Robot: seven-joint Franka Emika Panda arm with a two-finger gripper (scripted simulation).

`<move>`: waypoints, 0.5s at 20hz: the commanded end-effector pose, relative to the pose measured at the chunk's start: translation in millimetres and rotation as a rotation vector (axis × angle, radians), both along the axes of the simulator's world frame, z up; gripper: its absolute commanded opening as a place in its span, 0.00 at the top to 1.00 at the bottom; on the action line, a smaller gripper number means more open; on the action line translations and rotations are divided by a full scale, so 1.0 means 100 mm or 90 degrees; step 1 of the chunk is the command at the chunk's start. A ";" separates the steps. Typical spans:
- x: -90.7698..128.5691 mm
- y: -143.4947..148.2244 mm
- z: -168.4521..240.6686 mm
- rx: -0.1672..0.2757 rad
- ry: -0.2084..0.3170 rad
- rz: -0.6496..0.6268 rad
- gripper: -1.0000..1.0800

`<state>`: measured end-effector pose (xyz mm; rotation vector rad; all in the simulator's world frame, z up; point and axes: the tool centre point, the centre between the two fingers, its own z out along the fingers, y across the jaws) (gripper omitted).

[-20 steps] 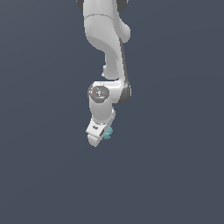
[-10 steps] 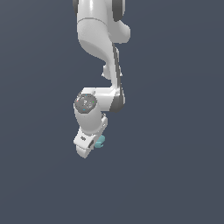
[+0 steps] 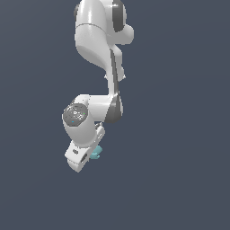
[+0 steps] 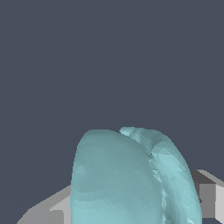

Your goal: Pick up the object and move it to a goal position.

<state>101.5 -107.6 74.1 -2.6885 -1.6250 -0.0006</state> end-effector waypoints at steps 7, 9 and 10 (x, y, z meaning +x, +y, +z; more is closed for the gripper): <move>0.14 -0.09 0.03 0.000 0.000 0.000 1.00; 0.15 -0.10 0.03 0.000 0.000 0.000 1.00; 0.16 -0.10 0.03 0.000 0.000 0.000 1.00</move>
